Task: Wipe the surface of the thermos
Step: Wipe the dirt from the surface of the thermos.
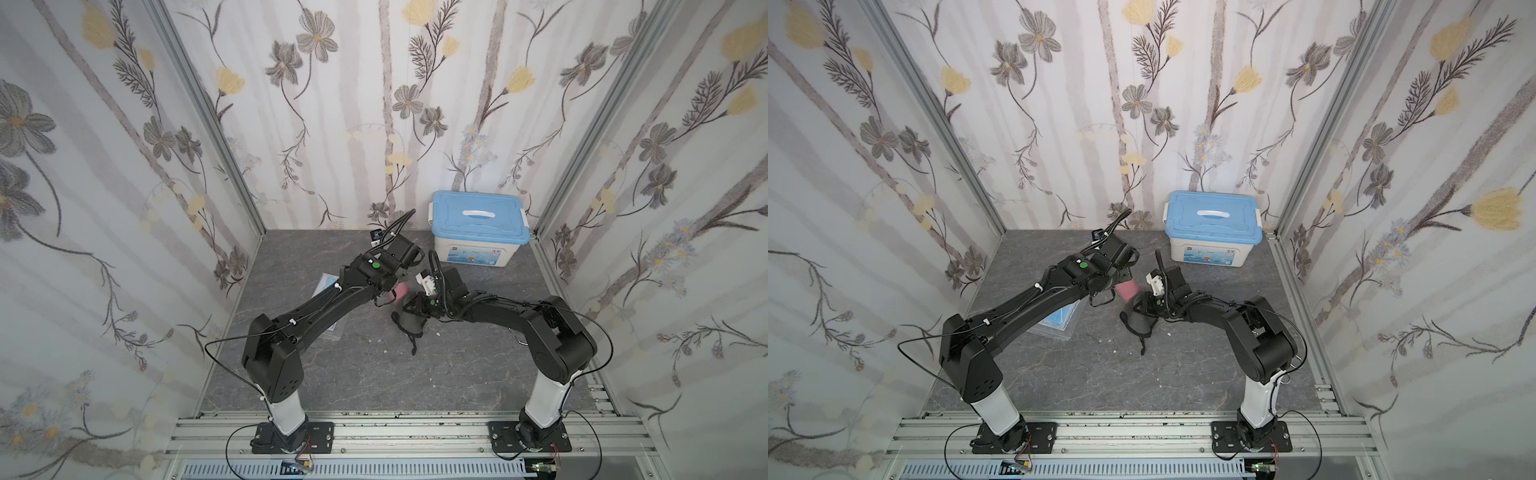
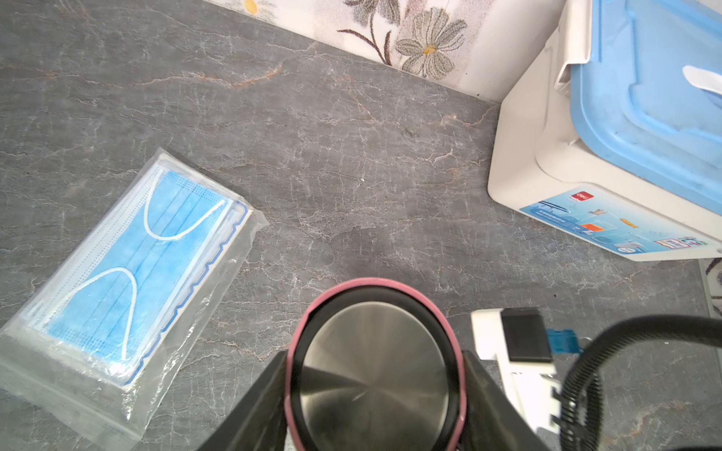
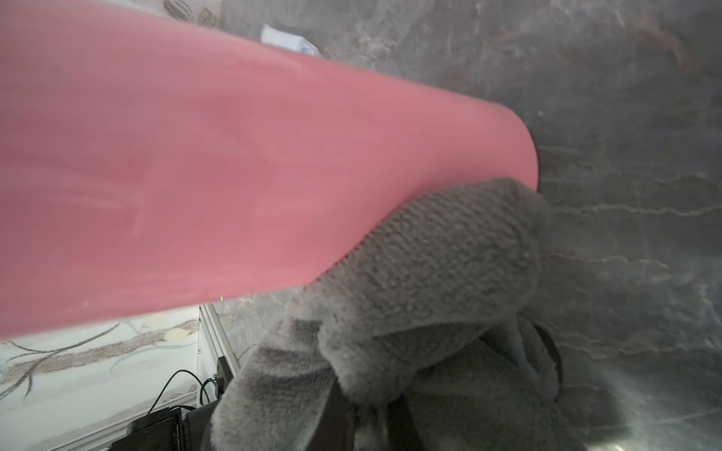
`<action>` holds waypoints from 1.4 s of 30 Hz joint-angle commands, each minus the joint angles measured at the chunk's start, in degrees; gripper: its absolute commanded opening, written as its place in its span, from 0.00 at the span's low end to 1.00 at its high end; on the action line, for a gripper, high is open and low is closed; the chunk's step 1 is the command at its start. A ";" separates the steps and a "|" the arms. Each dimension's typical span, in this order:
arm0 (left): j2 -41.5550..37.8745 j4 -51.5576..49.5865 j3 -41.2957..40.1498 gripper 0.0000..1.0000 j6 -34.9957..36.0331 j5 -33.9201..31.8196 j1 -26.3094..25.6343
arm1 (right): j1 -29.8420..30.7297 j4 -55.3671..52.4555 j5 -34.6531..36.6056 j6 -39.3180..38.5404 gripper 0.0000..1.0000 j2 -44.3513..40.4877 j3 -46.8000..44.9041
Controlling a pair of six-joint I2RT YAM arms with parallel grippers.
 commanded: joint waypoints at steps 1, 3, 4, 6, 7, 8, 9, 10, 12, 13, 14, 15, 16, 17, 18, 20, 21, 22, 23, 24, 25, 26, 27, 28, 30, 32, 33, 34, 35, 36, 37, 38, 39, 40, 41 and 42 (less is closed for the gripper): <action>0.74 -3.07 0.47 0.00 -1.57 3.80 -0.27 | -0.04 5.81 -1.60 1.18 0.00 1.36 -0.21; 0.80 -3.47 0.70 0.00 -1.45 3.66 -0.30 | 0.00 5.75 -1.61 1.12 0.00 0.70 -0.27; 0.76 -3.89 0.82 0.00 -1.40 3.46 -0.35 | -0.10 5.52 -1.52 1.05 0.00 0.07 -0.25; 0.42 -4.28 0.83 0.00 -0.98 3.03 -0.35 | -0.17 4.36 -1.00 0.45 0.00 -2.07 -0.24; 0.35 -4.60 0.83 0.00 -0.64 2.78 -0.35 | -0.27 3.67 -0.85 0.12 0.00 -3.35 -0.25; 0.28 -4.90 0.98 0.00 -0.24 2.81 -0.31 | -0.34 3.15 -0.68 -0.17 0.00 -4.32 -0.25; 0.33 -5.28 1.24 0.00 0.35 2.71 -0.35 | -0.38 2.17 -0.45 -0.61 0.00 -5.93 -0.25; 0.47 -5.90 1.72 0.00 1.05 2.51 -0.29 | -0.47 1.29 -0.31 -1.03 0.00 -7.50 -0.25; 0.96 -7.32 2.98 0.00 2.67 2.15 -0.35 | -0.57 -0.24 -0.06 -1.82 0.00 -10.34 -0.16; 1.38 -8.06 3.81 0.00 3.79 1.99 -0.33 | -0.79 -1.00 -0.10 -2.27 0.00 -11.94 -0.09; 1.70 -8.82 4.58 0.00 4.76 1.89 -0.31 | -0.89 -1.69 -0.12 -2.59 0.00 -13.12 0.00; 2.22 -9.69 5.52 0.00 5.90 1.76 -0.33 | -1.10 -2.46 0.03 -2.97 0.00 -14.39 0.08; 2.73 -10.48 6.44 0.00 6.98 1.65 -0.25 | -1.35 -3.15 0.00 -3.39 0.00 -15.61 0.17; 3.11 -11.08 7.36 0.00 8.08 1.65 -0.27 | -1.65 -3.74 -0.02 -3.69 0.00 -16.44 0.19; 3.73 -11.72 8.38 0.00 9.18 1.66 -0.24 | -1.94 -4.29 -0.11 -4.04 0.00 -17.24 0.20; 4.87 -13.21 10.70 0.00 10.94 1.70 -0.24 | -2.69 -4.42 -0.82 -4.34 0.00 -18.09 -0.19; 5.36 -13.74 11.95 0.00 12.13 2.08 -0.26 | -2.96 -4.42 -1.15 -4.51 0.00 -18.23 -0.49; 5.92 -14.30 13.11 0.00 12.94 2.21 -0.26 | -3.05 -4.33 -1.26 -4.66 0.00 -18.36 -0.79; 6.48 -14.70 14.01 0.00 13.95 2.59 -0.24 | -3.25 -4.23 -1.31 -4.85 0.00 -18.40 -1.10; 7.00 -15.11 14.89 0.00 15.11 3.16 -0.29 | -3.42 -4.11 -1.43 -4.89 0.00 -18.48 -1.42; 7.57 -15.75 15.68 0.00 16.30 3.43 -0.35 | -3.54 -3.87 -1.59 -5.03 0.00 -18.71 -1.80; 7.88 -15.89 16.03 0.00 17.47 3.98 -0.31 | -3.77 -3.61 -1.72 -5.13 0.00 -18.84 -2.07; 8.09 -15.81 15.99 0.00 19.03 4.53 -0.44 | -4.01 -3.54 -1.86 -5.24 0.00 -19.02 -2.31; 8.19 -15.76 15.83 0.00 20.38 4.65 -0.60 | -4.32 -3.62 -2.07 -5.50 0.00 -19.13 -2.44; 8.08 -14.91 14.87 0.00 24.27 5.69 -1.20 | -4.94 -3.54 -2.52 -6.12 0.00 -19.54 -2.62; 7.73 -14.07 13.14 0.00 28.11 5.45 -2.13 | -5.60 -3.93 -2.89 -6.59 0.00 -19.86 -2.71; 7.45 -13.47 11.81 0.00 29.71 5.16 -2.52 | -5.98 -4.06 -3.12 -6.84 0.00 -19.98 -2.71; 7.13 -12.76 10.38 0.00 31.09 5.24 -2.72 | -6.33 -4.15 -3.28 -7.12 0.00 -20.08 -2.71; 6.58 -12.00 8.90 0.00 31.92 5.43 -2.86 | -6.64 -4.24 -3.44 -7.31 0.00 -20.14 -2.71; 5.84 -11.08 7.15 0.00 32.58 5.41 -2.85 | -7.06 -4.42 -3.69 -7.56 0.00 -20.08 -2.58; 4.88 -9.88 5.30 0.00 33.29 5.79 -2.84 | -7.35 -4.58 -3.96 -7.81 0.00 -20.08 -2.46; 3.86 -8.57 3.49 0.00 33.74 6.05 -2.85 | -7.63 -4.59 -4.50 -8.06 0.00 -19.94 -2.28; 2.61 -7.02 1.45 0.00 34.33 6.36 -2.90 | -7.85 -4.79 -5.02 -8.34 0.00 -19.67 -1.95; 1.31 -5.50 -0.44 0.00 34.78 6.50 -2.87 | -7.97 -4.94 -5.36 -8.62 0.00 -19.28 -1.46; 0.14 -4.21 -2.08 0.00 35.18 6.58 -2.86 | -8.09 -5.26 -5.66 -9.01 0.00 -18.86 -0.93; -1.25 -2.92 -3.81 0.00 35.87 6.68 -2.89 | -8.11 -5.67 -5.87 -9.38 0.00 -18.51 -0.23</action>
